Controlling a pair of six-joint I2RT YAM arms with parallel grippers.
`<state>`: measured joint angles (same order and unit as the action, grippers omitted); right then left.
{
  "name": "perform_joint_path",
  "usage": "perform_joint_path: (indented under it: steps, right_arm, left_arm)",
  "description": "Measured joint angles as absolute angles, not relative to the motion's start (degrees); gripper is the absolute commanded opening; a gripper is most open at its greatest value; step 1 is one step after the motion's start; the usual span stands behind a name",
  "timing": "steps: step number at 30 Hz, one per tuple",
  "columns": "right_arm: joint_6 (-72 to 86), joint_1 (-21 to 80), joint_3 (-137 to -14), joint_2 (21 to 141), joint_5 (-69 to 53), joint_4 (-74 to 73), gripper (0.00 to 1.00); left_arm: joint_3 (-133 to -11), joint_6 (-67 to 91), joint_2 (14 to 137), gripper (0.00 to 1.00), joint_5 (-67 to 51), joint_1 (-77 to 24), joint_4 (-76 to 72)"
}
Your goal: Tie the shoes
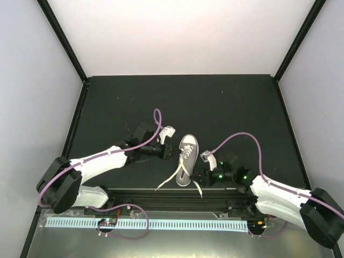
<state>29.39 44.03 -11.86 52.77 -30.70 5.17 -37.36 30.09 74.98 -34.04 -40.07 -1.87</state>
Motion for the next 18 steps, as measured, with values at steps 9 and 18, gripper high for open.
perform_joint_path:
  steps: [9,18]
  right_arm:
    - [33.43,45.15,-8.54,55.29,-30.37,9.91,0.51]
    - [33.65,45.36,-8.56,61.69,-30.98,14.83,0.31]
  left_arm:
    - [-37.36,29.95,74.98,0.02,-34.06,-40.07,-1.87]
    - [-37.36,29.95,74.98,0.02,-34.06,-40.07,-2.04]
